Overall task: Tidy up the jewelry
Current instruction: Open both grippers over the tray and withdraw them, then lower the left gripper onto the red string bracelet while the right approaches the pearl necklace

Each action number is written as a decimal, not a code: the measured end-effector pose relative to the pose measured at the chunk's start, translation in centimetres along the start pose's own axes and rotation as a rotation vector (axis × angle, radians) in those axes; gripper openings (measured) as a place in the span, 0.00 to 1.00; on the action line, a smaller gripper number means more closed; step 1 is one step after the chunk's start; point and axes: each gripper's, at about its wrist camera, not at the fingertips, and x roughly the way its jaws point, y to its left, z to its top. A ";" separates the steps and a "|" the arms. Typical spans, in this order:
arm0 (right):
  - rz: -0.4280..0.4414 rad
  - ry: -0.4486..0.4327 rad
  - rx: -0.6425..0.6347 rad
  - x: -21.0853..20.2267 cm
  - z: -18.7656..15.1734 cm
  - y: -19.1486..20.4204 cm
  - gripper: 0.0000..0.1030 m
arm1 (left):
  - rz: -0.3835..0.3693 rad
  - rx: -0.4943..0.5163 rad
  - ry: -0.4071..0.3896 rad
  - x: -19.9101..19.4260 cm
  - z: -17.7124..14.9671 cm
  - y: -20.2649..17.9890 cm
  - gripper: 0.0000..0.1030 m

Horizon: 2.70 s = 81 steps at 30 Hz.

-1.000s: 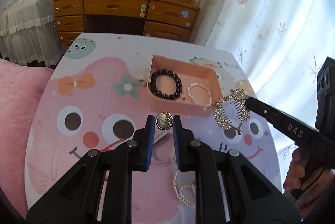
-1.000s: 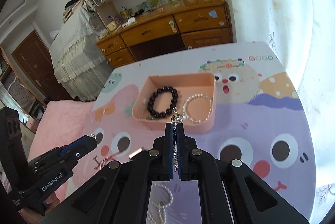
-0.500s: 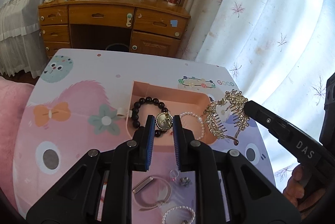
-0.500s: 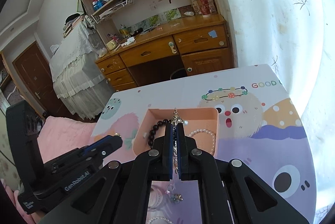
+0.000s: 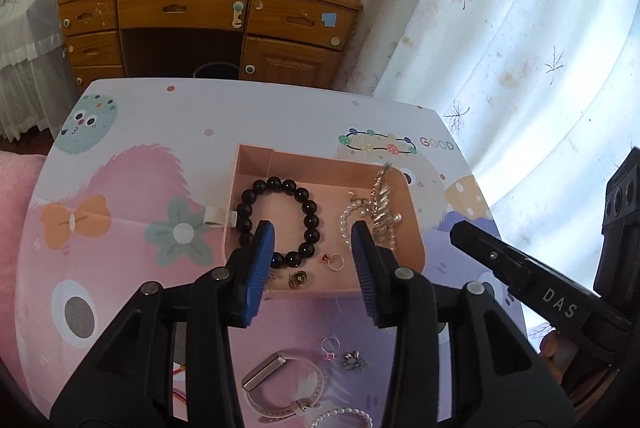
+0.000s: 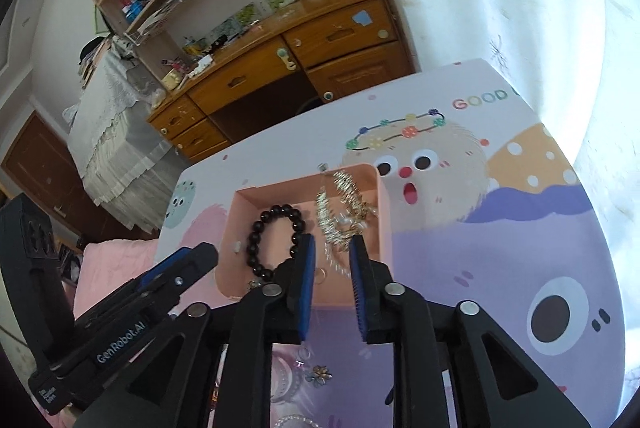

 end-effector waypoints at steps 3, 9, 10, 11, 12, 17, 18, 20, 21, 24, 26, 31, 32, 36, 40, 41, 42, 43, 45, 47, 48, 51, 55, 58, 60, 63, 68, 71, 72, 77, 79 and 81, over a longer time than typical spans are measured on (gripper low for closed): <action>-0.007 0.006 0.023 0.0 -0.5 -1.0 0.26 | 0.001 -0.012 0.008 -0.2 -0.1 0.5 0.40; -0.008 0.022 0.037 -0.6 -1.7 -1.8 0.36 | 0.027 0.005 0.019 -1.1 -1.2 1.1 0.41; -0.011 0.030 0.035 -0.8 -2.1 -1.9 0.37 | 0.028 -0.002 0.025 -1.3 -1.5 1.4 0.41; -0.013 0.039 0.033 -0.9 -2.6 -1.9 0.43 | 0.027 -0.019 0.035 -1.4 -1.9 1.8 0.42; -0.015 0.047 0.028 -1.0 -3.2 -2.0 0.51 | 0.029 -0.035 0.043 -1.6 -2.2 2.1 0.42; -0.025 0.108 -0.006 -1.5 -6.7 -2.4 0.71 | 0.055 -0.067 0.069 -3.0 -4.2 4.0 0.43; -0.030 0.127 -0.007 -1.5 -7.5 -2.4 0.73 | 0.061 -0.063 0.071 -3.3 -4.6 4.3 0.44; -0.037 0.161 -0.004 -1.7 -9.2 -2.4 0.77 | 0.073 -0.052 0.081 -3.9 -5.5 5.1 0.48; -0.039 0.173 0.000 -1.9 -10.1 -2.3 0.78 | 0.077 -0.049 0.089 -4.3 -6.0 5.6 0.48; -0.044 0.202 0.000 -2.1 -12.9 -1.8 0.84 | 0.090 -0.055 0.129 -5.2 -7.5 7.2 0.48; -0.057 0.222 -0.025 -2.1 -14.6 -1.2 0.84 | 0.090 -0.055 0.157 -6.0 -8.6 8.3 0.49; -0.109 0.273 -0.132 -2.1 -18.7 2.0 0.84 | 0.104 -0.012 0.238 -6.9 -11.1 10.2 0.58; -0.121 0.285 -0.154 -2.1 -19.4 2.8 0.84 | 0.103 0.010 0.264 -7.0 -11.7 10.7 0.58; -0.167 0.279 -0.217 -2.0 -21.6 6.1 0.85 | 0.106 0.073 0.322 -6.7 -12.5 11.5 0.58; -0.226 0.266 -0.235 -1.7 -22.9 8.5 0.85 | 0.063 0.149 0.371 -6.2 -12.6 11.8 0.60; -0.240 0.261 -0.237 -1.6 -23.2 9.0 0.85 | 0.050 0.170 0.380 -6.0 -12.6 11.8 0.61; -0.260 0.251 -0.240 -1.5 -23.7 9.6 0.85 | 0.041 0.187 0.390 -5.8 -12.6 11.7 0.62; -0.272 0.246 -0.241 -1.4 -23.7 9.9 0.85 | 0.025 0.214 0.411 -5.4 -12.7 11.7 0.65; -0.305 0.233 -0.244 -1.4 -24.5 10.9 0.85 | -0.007 0.254 0.447 -4.8 -12.8 11.3 0.69; -0.335 0.223 -0.246 -1.1 -25.1 11.5 0.85 | -0.032 0.303 0.481 -4.3 -13.1 10.9 0.72; -0.350 0.214 -0.245 -1.0 -25.3 11.7 0.85 | -0.038 0.329 0.491 -4.1 -13.2 10.7 0.72; -0.390 0.197 -0.230 -1.0 -25.9 11.5 0.85 | -0.053 0.405 0.513 -3.8 -13.8 9.9 0.74; -0.429 0.169 -0.190 -1.2 -26.5 10.6 0.85 | -0.028 0.494 0.512 -3.2 -14.5 9.3 0.74; -0.433 0.143 -0.165 -1.4 -26.7 10.0 0.85 | -0.017 0.545 0.481 -3.1 -14.7 9.0 0.74; -0.428 0.127 -0.153 -1.3 -26.9 9.7 0.85 | -0.017 0.564 0.459 -3.1 -14.7 8.9 0.75; -0.427 0.104 -0.168 -1.1 -27.0 9.6 0.85 | -0.023 0.583 0.431 -3.1 -14.5 8.9 0.76; -0.420 0.083 -0.200 0.0 -26.9 9.8 0.77 | -0.047 0.590 0.395 -2.7 -13.9 8.9 0.76; -0.409 0.074 -0.185 0.6 -26.4 9.7 0.72 | -0.052 0.593 0.381 -1.8 -14.1 8.3 0.76; -0.411 0.069 -0.184 0.8 -26.2 9.7 0.69 | -0.054 0.594 0.377 -1.6 -14.2 8.1 0.76; -0.410 0.042 -0.172 1.4 -25.1 9.4 0.50 | -0.064 0.596 0.341 -1.5 -14.1 8.1 0.76; -0.409 0.038 -0.175 1.5 -24.7 9.3 0.38 | -0.066 0.592 0.331 -1.5 -14.2 8.1 0.76; -0.401 0.048 -0.173 1.6 -24.1 9.1 0.19 | -0.066 0.584 0.315 -1.6 -14.2 8.1 0.71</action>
